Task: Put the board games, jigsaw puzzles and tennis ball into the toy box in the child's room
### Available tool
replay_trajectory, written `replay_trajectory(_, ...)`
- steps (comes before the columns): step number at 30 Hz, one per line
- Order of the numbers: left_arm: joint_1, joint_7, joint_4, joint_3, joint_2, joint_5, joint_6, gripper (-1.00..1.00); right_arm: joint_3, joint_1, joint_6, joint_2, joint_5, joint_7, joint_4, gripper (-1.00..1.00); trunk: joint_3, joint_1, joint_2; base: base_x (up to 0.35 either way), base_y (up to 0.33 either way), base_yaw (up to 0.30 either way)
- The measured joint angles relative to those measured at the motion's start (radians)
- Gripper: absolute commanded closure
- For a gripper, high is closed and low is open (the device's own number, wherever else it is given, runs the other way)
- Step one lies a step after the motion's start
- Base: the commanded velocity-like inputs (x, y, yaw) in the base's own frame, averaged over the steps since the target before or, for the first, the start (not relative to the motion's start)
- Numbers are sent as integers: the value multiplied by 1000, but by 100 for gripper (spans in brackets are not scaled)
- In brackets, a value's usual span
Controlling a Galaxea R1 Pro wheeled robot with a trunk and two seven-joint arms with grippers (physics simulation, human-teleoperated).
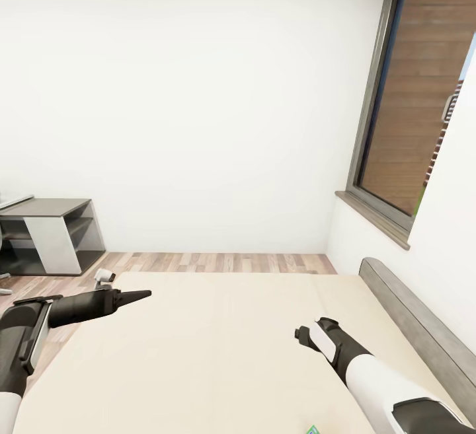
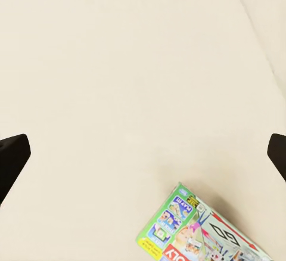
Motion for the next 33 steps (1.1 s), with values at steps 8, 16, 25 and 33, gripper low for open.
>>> replay_trajectory(8, 0, 0, -1, -1, -2, -5, 5, -100, 0, 0, -1, 0, 1, 0, 0, -100, 0, 0, 0, 0, 0, 0)
replay_trajectory(16, 0, 0, -1, 3, 3, -2, 4, -100, 1, 0, -1, -1, 2, 0, 0, -100, -3, 0, 0, 0, 0, 0)
replay_trajectory(25, 0, 0, -1, 3, 4, -1, 5, -100, 1, 0, 5, -5, 2, 0, 4, -100, -16, 0, 0, 0, 0, 0)
replay_trajectory(33, 0, 0, -2, 3, 4, 1, 11, -100, 2, 0, 10, -19, -4, 2, 12, -100, -29, 0, 0, 0, 0, 0)
